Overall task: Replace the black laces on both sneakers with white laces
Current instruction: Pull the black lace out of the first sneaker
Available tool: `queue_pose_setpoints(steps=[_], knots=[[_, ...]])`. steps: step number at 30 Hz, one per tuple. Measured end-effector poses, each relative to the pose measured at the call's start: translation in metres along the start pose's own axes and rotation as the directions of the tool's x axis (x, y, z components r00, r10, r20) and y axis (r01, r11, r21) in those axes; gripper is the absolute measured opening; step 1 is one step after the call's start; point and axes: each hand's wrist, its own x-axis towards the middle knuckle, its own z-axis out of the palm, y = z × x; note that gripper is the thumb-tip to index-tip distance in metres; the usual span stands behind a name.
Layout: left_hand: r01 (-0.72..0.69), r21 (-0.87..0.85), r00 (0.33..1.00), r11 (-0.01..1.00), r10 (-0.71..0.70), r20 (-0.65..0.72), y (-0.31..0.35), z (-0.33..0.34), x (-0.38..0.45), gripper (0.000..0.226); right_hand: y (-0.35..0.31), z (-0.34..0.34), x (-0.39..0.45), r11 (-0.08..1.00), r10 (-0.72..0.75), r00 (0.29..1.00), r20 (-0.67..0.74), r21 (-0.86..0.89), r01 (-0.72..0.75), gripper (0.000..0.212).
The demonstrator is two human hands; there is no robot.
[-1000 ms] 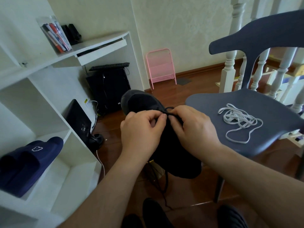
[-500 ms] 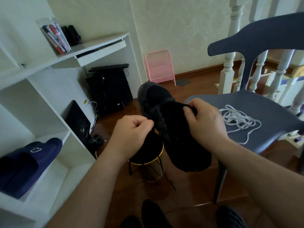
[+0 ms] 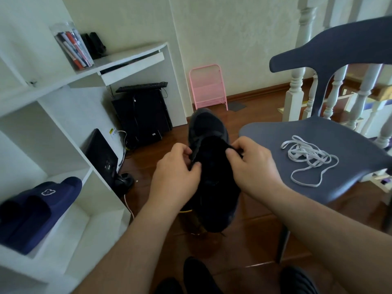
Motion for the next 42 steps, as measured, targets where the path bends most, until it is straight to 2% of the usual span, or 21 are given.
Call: queue_pose_setpoints(steps=[2,5,8,10,16,19,22,24,26,27,29,31,35,37,40,42], knots=[[0.034,-0.073,0.997,0.997,-0.039,-0.070,-0.007,-0.007,0.005,0.012,0.000,-0.001,0.000,0.999,0.038,0.997,0.060,0.002,-0.038,0.018],[0.013,-0.129,0.991,0.992,-0.030,-0.129,-0.006,-0.011,0.004,0.008,0.000,-0.007,0.004,0.992,0.039,0.987,0.154,-0.125,-0.019,0.007],[-0.023,-0.127,0.994,0.992,0.009,-0.109,0.002,-0.007,-0.003,0.006,-0.003,-0.008,0.005,0.948,-0.206,0.971,0.117,-0.222,0.228,0.018],[-0.057,-0.135,0.994,0.989,0.044,-0.098,0.007,-0.003,-0.008,0.004,-0.006,-0.004,0.003,0.902,-0.326,0.940,0.102,-0.263,0.341,0.014],[-0.145,-0.121,0.981,0.982,0.127,-0.146,0.014,0.007,-0.019,0.007,-0.003,-0.001,0.007,0.858,-0.318,0.947,0.052,-0.408,0.311,0.017],[-0.168,-0.112,0.977,0.979,0.151,-0.150,0.012,0.012,-0.019,0.013,0.000,0.002,0.009,0.821,-0.342,0.936,0.079,-0.460,0.339,0.014],[-0.138,-0.102,0.982,0.985,0.123,-0.140,0.004,0.014,-0.010,0.017,0.003,0.001,0.011,0.849,-0.367,0.928,0.068,-0.382,0.364,0.016],[-0.080,-0.109,0.982,0.991,0.060,-0.180,-0.004,0.009,0.000,0.017,0.006,-0.004,0.017,0.939,-0.255,0.966,-0.037,-0.250,0.238,0.022],[-0.052,-0.121,0.970,0.991,0.021,-0.244,-0.013,0.002,0.008,0.016,0.019,-0.013,0.030,0.996,0.025,0.994,-0.110,-0.083,-0.035,0.025],[-0.063,-0.122,0.963,0.990,0.028,-0.268,-0.016,0.000,0.009,0.014,0.027,-0.018,0.034,0.987,0.158,0.984,-0.078,-0.020,-0.160,0.026],[-0.129,-0.095,0.954,0.987,0.098,-0.282,-0.017,0.000,0.004,0.012,0.038,-0.021,0.036,0.964,0.267,0.957,0.110,-0.031,-0.265,0.022],[-0.199,-0.034,0.946,0.979,0.183,-0.267,-0.017,0.007,-0.001,0.014,0.038,-0.020,0.032,0.974,0.215,0.948,0.236,-0.126,-0.190,0.012],[-0.204,-0.017,0.951,0.979,0.194,-0.239,-0.013,0.013,-0.003,0.015,0.012,-0.018,0.019,0.983,-0.120,0.977,0.178,-0.118,0.143,0.027],[-0.223,-0.021,0.946,0.975,0.211,-0.244,-0.009,0.015,-0.005,0.015,0.006,-0.011,0.014,0.941,-0.212,0.957,0.196,-0.223,0.255,0.025],[-0.268,-0.005,0.937,0.963,0.259,-0.235,-0.003,0.020,-0.009,0.017,0.006,0.005,0.012,0.865,-0.209,0.958,0.197,-0.419,0.275,0.035],[-0.276,0.000,0.936,0.961,0.269,-0.229,-0.001,0.022,-0.010,0.017,0.008,0.011,0.013,0.835,-0.265,0.954,0.141,-0.462,0.301,0.029]])
